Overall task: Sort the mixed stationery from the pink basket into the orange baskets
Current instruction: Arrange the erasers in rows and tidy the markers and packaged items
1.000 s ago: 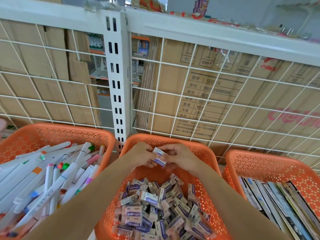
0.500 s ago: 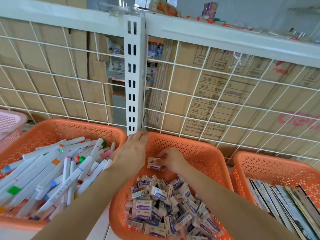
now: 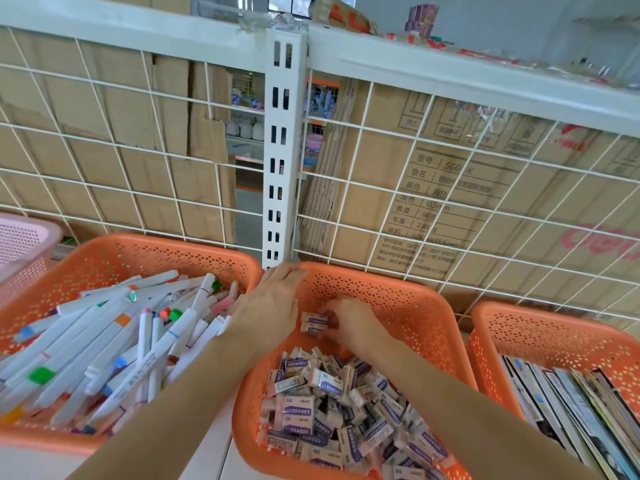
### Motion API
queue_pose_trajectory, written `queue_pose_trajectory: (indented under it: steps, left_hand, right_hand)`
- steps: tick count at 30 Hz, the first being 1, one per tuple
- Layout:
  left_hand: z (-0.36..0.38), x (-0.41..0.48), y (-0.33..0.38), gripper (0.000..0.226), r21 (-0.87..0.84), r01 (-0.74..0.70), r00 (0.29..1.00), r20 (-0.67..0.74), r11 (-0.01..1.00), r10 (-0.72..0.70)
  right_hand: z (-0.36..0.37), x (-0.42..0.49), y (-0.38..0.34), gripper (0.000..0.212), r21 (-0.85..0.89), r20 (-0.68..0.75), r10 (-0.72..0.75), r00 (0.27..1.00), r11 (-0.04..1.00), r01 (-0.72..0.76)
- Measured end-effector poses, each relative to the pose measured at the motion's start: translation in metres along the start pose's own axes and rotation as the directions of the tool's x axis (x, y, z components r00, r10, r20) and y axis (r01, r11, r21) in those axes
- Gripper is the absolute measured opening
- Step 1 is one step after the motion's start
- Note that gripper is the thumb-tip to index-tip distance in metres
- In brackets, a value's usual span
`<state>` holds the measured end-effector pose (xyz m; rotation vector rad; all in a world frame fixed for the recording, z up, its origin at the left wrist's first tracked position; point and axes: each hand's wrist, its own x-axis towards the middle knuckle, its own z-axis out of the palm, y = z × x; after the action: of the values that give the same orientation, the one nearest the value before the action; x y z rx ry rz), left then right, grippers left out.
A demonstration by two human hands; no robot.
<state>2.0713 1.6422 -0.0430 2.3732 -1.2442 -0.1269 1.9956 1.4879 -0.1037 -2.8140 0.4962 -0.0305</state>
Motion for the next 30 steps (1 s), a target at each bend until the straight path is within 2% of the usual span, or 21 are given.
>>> queue_pose_trajectory:
  steps: [6,8,10,12,14,17,19,21,25,28,30]
  left_hand:
    - [0.000,-0.001,0.000,0.049,0.013,-0.029,1.000,-0.009,0.999,0.029]
    - [-0.001,-0.001,0.002,0.047,0.047,-0.066,0.998,-0.011,0.997,0.067]
    - [-0.001,-0.001,0.003,0.044,0.096,-0.139,0.990,-0.001,0.986,0.140]
    - [0.002,0.000,0.002,0.038,0.069,-0.224,0.975,0.030,0.972,0.222]
    - [0.006,0.001,0.002,0.030,-0.033,-0.302,0.945,0.119,0.953,0.304]
    - [0.009,0.001,0.004,0.019,-0.143,-0.329,0.872,0.332,0.933,0.359]
    - [0.008,-0.001,0.005,0.026,-0.188,-0.310,0.809,0.462,0.932,0.363]
    - [0.008,-0.003,0.005,0.036,-0.131,-0.321,0.762,0.552,0.938,0.338]
    - [0.011,-0.006,0.007,0.036,0.042,-0.415,0.766,0.555,0.909,0.324]
    - [0.011,-0.008,0.006,0.023,-0.052,-0.341,0.782,0.539,0.939,0.314]
    - [0.009,-0.006,0.005,0.016,-0.156,-0.250,0.830,0.474,0.956,0.295]
  right_hand:
    - [0.003,0.001,-0.004,0.038,-0.017,-0.012,0.002,1.000,1.000,-0.002]
    - [-0.004,-0.003,-0.002,0.041,0.030,0.012,-0.003,1.000,1.000,0.002]
    - [-0.018,-0.012,0.000,0.031,0.109,0.046,-0.007,0.999,0.994,0.002]
    - [-0.033,-0.024,0.002,0.019,0.168,0.113,-0.021,0.993,0.986,0.001]
    - [-0.045,-0.041,0.002,0.017,0.229,0.191,-0.024,0.981,0.973,-0.021]
    - [-0.051,-0.065,0.002,0.022,0.349,0.298,-0.037,0.954,0.934,-0.072]
    - [-0.050,-0.075,0.002,0.025,0.369,0.335,-0.063,0.940,0.927,-0.070]
    - [-0.048,-0.079,0.000,0.023,0.360,0.331,-0.077,0.941,0.932,-0.050]
    - [-0.050,-0.084,-0.002,0.012,0.411,0.311,-0.043,0.949,0.907,-0.094]
    - [-0.054,-0.091,0.003,0.011,0.536,0.295,0.028,0.955,0.822,-0.190]
    - [-0.056,-0.095,0.006,0.012,0.637,0.280,0.105,0.954,0.724,-0.266]
